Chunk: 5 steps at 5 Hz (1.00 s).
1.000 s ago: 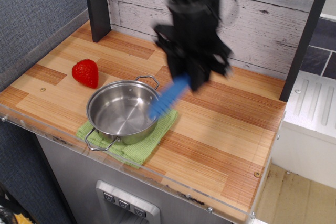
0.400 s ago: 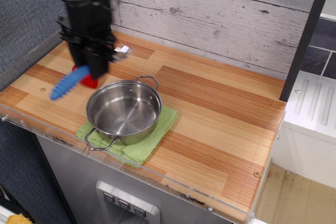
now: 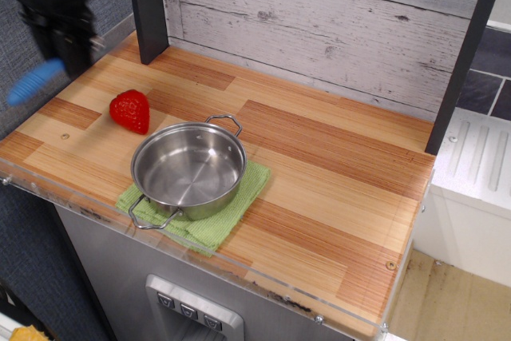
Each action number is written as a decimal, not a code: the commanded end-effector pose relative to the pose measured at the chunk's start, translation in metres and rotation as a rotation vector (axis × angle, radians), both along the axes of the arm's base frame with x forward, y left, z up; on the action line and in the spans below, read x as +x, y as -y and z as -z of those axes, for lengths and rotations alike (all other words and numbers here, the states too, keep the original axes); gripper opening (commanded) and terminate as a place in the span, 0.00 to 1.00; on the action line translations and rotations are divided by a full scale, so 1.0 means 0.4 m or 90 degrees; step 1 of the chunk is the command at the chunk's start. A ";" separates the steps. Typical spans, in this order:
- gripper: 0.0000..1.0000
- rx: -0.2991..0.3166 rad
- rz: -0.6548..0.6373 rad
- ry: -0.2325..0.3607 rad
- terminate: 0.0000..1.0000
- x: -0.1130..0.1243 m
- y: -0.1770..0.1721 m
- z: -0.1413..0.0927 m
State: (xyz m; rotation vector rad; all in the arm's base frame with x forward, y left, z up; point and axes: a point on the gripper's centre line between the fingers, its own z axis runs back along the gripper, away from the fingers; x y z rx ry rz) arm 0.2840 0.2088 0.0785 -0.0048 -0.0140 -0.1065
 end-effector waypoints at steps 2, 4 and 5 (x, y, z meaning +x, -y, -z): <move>0.00 0.006 -0.003 0.011 0.00 0.006 -0.053 0.021; 0.00 0.037 0.012 -0.003 0.00 0.020 0.011 0.035; 0.00 0.031 0.006 -0.022 0.00 0.015 0.009 0.063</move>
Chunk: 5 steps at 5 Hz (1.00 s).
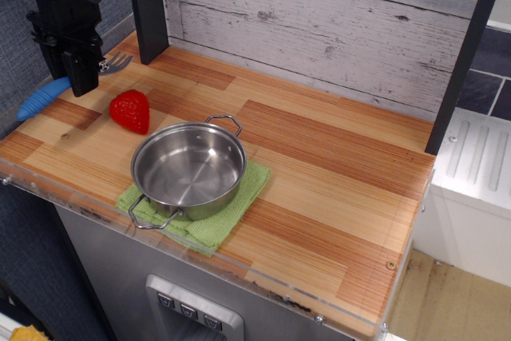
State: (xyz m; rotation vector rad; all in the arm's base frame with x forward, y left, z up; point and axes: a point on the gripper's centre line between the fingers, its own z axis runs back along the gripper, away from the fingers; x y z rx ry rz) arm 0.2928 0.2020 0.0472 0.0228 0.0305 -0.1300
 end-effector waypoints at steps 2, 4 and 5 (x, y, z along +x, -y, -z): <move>1.00 0.001 -0.014 -0.030 0.00 0.000 0.036 0.015; 1.00 0.008 0.000 -0.005 0.00 0.014 0.096 -0.055; 1.00 0.020 0.008 0.064 0.00 0.017 0.175 -0.163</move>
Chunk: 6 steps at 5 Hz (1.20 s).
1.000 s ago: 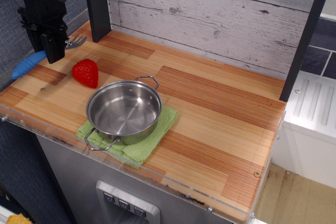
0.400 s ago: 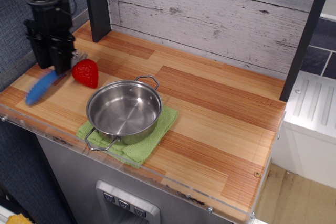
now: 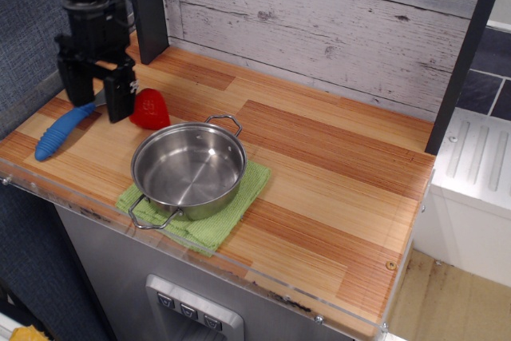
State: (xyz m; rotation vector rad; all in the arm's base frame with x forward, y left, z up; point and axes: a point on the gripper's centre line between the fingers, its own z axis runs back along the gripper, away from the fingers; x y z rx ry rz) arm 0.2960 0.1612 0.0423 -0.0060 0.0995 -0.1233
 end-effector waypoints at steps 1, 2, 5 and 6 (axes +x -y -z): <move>1.00 0.032 0.047 0.106 0.00 0.018 0.165 -0.206; 1.00 0.011 0.082 0.084 0.00 0.032 0.243 -0.176; 1.00 -0.025 -0.030 0.130 0.00 0.011 0.326 -0.155; 1.00 -0.025 -0.030 0.130 0.00 0.011 0.326 -0.155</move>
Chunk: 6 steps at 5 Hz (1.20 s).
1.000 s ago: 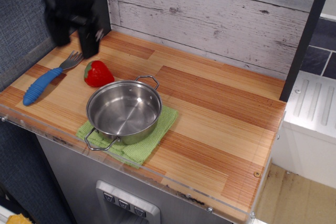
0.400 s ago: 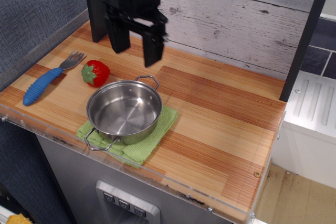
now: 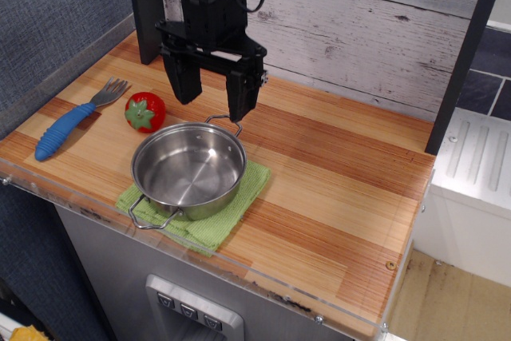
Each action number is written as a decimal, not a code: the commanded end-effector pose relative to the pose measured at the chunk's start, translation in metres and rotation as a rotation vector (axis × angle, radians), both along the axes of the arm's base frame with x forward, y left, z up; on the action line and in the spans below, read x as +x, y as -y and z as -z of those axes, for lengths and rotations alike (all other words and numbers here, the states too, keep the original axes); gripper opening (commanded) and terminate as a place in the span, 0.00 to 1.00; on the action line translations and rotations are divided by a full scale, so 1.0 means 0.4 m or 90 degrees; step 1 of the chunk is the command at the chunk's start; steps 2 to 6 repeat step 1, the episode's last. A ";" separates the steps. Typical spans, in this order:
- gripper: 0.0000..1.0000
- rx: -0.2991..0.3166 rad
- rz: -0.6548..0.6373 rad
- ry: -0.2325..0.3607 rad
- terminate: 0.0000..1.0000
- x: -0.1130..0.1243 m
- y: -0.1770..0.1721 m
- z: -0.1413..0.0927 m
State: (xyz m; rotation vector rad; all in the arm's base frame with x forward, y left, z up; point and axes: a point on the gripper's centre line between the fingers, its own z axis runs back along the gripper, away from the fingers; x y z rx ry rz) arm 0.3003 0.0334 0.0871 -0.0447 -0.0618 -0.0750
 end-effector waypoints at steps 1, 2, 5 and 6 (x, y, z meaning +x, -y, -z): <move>1.00 0.005 0.002 0.029 1.00 0.000 0.006 -0.043; 1.00 0.005 0.002 0.029 1.00 0.000 0.006 -0.043; 1.00 0.005 0.002 0.029 1.00 0.000 0.006 -0.043; 1.00 0.005 0.002 0.029 1.00 0.000 0.006 -0.043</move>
